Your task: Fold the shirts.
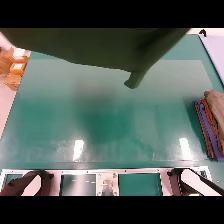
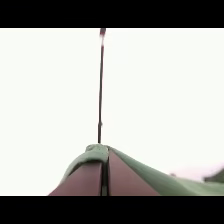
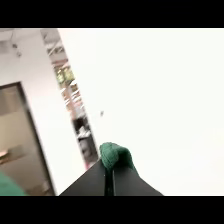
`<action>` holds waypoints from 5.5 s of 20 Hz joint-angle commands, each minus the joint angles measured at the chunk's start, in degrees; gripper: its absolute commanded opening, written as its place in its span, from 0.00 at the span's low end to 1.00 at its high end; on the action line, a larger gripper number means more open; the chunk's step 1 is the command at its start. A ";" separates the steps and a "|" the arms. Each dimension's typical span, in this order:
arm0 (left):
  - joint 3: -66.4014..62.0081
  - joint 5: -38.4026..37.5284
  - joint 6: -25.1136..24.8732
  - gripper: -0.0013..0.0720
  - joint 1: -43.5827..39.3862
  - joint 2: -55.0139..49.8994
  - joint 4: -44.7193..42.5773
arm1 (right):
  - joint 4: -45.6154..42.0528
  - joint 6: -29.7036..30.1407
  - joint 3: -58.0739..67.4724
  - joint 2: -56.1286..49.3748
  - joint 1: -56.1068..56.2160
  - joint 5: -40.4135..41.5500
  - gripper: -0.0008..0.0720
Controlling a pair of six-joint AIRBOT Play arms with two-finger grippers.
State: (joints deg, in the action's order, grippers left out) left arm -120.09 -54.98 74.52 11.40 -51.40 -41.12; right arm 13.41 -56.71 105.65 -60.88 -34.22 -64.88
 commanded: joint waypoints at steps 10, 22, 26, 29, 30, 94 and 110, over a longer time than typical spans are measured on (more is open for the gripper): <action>6.73 -10.91 11.15 0.05 -0.04 -0.15 -18.82 | -22.23 -3.30 -1.38 11.91 -8.07 3.06 0.03; 43.71 -0.79 -1.18 0.05 -2.82 -31.43 -13.09 | -43.58 -1.31 -46.58 -19.71 23.78 31.41 0.03; 43.32 8.74 -1.07 0.05 -5.66 -38.95 -12.52 | -39.78 -1.36 -35.43 -35.28 22.93 32.30 0.03; 43.25 13.09 -0.85 0.05 -5.64 -39.78 -10.80 | -39.52 -1.97 -26.18 -39.52 21.40 32.28 0.03; 42.75 13.70 -0.85 0.05 -5.64 -39.78 -10.64 | -39.58 -2.43 -23.74 -39.95 21.07 32.24 0.03; 115.51 41.24 45.59 0.66 -25.14 11.52 -5.84 | -52.11 -10.56 -55.54 -10.54 0.26 0.94 0.46; 106.95 27.21 20.96 0.05 -1.64 8.17 -4.31 | -70.62 -28.81 -81.05 10.36 -6.49 -12.35 0.63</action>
State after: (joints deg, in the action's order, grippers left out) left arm -12.05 -24.49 100.60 6.70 -43.18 -45.39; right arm -54.30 -82.48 33.76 -55.02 -42.00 -75.09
